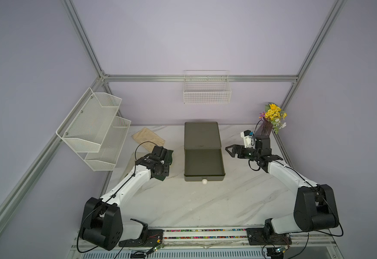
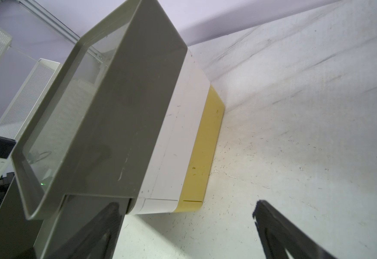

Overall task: Take the sponge out of the drawer
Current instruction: Place the sponge at the center of the board.

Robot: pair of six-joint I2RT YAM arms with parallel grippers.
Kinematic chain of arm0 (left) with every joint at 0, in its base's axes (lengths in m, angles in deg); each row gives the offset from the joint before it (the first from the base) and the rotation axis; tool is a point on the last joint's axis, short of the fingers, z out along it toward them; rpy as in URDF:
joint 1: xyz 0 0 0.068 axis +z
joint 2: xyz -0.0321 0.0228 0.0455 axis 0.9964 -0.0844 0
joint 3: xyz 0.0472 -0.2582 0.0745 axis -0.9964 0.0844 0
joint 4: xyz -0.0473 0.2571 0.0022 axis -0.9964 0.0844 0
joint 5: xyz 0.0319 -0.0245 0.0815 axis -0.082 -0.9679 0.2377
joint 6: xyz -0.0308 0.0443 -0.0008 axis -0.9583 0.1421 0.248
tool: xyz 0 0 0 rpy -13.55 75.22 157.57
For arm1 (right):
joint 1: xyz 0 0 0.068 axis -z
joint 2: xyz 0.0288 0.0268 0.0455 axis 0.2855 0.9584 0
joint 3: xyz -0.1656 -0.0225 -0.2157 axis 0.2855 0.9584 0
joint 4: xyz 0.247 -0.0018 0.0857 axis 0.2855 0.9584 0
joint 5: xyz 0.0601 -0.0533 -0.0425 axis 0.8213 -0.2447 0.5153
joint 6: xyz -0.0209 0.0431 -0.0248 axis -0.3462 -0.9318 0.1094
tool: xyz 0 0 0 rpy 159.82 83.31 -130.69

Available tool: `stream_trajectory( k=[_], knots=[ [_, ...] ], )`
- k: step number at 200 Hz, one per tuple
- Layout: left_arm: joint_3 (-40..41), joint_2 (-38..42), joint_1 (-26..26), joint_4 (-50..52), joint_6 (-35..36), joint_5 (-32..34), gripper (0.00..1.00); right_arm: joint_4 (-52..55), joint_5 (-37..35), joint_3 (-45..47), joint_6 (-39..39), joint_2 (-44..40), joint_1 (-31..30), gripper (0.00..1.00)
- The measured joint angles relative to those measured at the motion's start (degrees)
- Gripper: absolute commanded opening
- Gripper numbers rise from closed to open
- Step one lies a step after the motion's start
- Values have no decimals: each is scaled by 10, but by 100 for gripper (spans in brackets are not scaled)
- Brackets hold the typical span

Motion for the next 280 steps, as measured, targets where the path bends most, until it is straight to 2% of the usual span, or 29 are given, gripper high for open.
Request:
stream_trajectory(
  k=[69,179,202,280],
  knots=[
    [5,-103,20,-35,-50,-16,57,0,0,0,0,0,0,97],
    [-23,-188,21,-34,-85,-36,59,0,0,0,0,0,0,97],
    [-31,-195,21,-34,-91,-36,63,0,0,0,0,0,0,97],
    [-36,-196,21,-20,-107,-32,87,0,0,0,0,0,-1,98]
  ],
)
